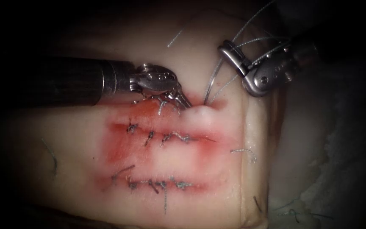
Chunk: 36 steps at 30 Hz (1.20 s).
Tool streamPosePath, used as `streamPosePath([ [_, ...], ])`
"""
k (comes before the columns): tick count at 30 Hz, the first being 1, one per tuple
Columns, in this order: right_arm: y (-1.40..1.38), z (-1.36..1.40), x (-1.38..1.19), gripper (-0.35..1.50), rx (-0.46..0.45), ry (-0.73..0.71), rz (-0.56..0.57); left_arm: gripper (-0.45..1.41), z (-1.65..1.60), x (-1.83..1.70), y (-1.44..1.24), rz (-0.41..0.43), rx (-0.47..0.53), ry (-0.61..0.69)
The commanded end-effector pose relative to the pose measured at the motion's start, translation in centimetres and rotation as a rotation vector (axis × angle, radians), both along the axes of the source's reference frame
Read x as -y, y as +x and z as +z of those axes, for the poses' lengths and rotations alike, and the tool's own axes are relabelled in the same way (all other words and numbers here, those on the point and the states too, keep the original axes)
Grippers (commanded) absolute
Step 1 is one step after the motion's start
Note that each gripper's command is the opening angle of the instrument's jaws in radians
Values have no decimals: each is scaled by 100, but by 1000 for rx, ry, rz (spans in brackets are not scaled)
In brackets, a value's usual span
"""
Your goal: Wound Closure
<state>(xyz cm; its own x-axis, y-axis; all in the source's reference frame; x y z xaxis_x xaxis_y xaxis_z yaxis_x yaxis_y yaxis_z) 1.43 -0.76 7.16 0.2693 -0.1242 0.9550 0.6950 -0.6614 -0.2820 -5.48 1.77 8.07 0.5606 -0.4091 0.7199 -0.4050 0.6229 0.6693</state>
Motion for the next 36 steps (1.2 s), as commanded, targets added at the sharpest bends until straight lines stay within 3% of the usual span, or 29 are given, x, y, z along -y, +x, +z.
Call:
streamPosePath([
  [1,8,3,0,-35,-3,-1,1,-45,3,-6,-7,-1,2,-3],
  [36,8,4,-5,-35,16,-74,-49,-45,1,-6,-7,-1,3,-3],
])
